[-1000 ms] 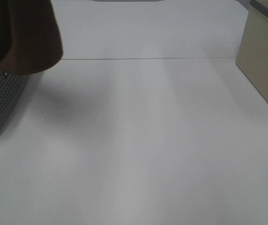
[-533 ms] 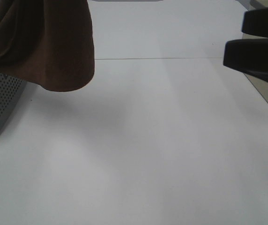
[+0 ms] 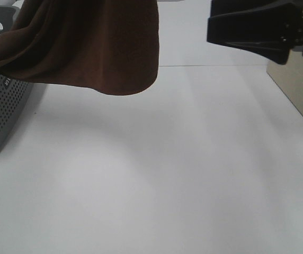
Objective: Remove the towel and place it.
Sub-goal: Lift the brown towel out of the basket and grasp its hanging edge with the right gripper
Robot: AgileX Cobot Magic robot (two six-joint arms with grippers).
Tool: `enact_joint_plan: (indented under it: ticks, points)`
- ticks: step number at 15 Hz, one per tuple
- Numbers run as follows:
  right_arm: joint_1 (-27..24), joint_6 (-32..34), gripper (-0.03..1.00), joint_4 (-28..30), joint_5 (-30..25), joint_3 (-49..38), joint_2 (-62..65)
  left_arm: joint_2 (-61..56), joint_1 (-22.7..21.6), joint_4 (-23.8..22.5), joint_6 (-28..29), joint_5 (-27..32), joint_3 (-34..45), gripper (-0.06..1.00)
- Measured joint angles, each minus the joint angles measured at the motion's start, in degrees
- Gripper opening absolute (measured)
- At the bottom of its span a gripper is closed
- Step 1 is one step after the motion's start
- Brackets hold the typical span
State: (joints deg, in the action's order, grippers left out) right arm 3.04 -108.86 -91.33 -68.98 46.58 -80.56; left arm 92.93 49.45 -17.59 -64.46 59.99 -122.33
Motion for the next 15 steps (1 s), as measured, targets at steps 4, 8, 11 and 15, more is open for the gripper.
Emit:
enact_joint_plan:
  ticks: [4,8,11,15]
  points:
    - [8.19,2.23,0.75,0.00,2.92,8.42,-8.82,1.38,0.00,0.11,-0.63,-2.12,0.00,0.00]
    - [18.11,2.75,0.75,3.21,4.87,11.57,-13.75,1.78,0.00,-0.11,-0.63,-4.24,0.00,0.00]
    - [18.22,5.50,0.74,7.79,5.90,11.63,-14.21,2.18,0.00,-2.58,0.92,-4.35,0.00,0.00]
    - [18.22,8.08,0.62,12.03,6.76,11.63,-13.35,2.75,0.00,-6.13,5.33,-4.41,0.00,0.00]
